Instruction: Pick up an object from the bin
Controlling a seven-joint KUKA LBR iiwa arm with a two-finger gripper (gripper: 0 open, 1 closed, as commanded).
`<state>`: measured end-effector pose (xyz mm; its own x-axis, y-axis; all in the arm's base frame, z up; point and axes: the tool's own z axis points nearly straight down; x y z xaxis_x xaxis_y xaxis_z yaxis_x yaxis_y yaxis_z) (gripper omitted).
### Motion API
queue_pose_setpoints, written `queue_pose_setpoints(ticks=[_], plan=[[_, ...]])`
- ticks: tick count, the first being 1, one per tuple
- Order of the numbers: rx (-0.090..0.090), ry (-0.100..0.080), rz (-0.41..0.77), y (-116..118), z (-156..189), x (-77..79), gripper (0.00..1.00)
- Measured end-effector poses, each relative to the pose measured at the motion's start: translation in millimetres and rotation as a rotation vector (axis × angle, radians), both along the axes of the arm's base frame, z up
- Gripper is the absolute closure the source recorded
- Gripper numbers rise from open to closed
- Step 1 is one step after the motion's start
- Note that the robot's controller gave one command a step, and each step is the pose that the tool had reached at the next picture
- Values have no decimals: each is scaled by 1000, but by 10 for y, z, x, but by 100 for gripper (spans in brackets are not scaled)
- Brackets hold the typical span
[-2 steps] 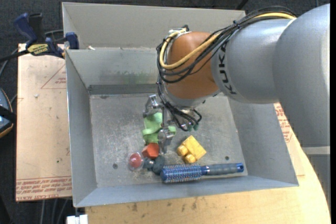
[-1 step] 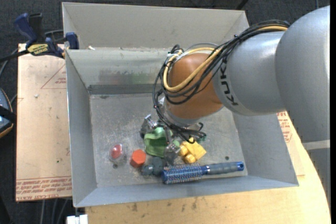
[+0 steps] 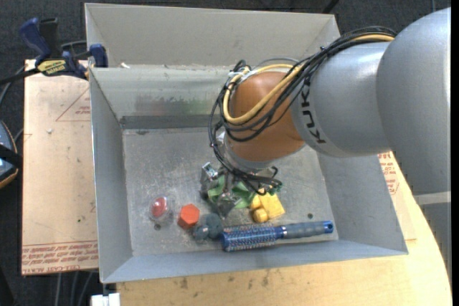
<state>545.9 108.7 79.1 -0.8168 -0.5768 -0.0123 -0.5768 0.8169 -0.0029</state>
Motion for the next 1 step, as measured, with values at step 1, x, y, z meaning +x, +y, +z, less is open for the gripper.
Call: queue_pose_setpoints(ticks=[1], plan=[[-5, 0, 208, -462, 1848, 274, 100]])
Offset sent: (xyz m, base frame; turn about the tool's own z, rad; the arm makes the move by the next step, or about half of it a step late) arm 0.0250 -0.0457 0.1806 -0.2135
